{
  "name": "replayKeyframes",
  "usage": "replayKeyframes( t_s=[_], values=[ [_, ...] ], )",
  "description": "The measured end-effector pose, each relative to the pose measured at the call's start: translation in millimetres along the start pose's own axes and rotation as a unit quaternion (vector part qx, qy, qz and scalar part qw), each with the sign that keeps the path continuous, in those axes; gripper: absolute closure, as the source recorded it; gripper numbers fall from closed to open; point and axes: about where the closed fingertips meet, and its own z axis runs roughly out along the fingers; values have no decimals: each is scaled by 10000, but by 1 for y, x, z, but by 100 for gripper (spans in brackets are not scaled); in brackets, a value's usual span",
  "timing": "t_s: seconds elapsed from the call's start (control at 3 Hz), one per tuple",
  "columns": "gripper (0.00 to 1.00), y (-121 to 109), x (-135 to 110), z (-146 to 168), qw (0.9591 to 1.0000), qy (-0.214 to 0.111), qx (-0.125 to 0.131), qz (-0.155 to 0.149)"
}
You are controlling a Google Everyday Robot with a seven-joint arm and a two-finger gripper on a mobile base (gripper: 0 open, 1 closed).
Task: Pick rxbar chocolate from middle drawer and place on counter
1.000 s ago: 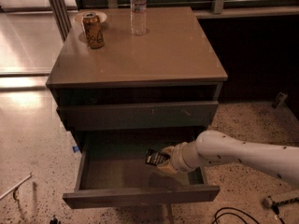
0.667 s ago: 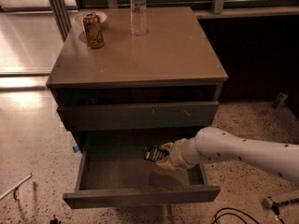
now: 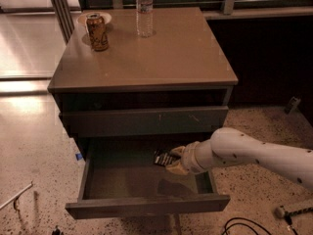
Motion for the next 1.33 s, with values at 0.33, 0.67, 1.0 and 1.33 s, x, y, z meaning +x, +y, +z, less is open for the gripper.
replayKeyframes(
  t_s=[0.33, 0.67, 1.0, 1.33],
  values=[
    [100, -16, -32, -48, 9986, -345, -94, 390],
    [100, -20, -88, -120, 9969, -601, -211, 461],
    [100, -20, -88, -120, 9969, -602, -208, 461],
    [100, -24, -101, -134, 9966, -675, -161, 444]
  ],
)
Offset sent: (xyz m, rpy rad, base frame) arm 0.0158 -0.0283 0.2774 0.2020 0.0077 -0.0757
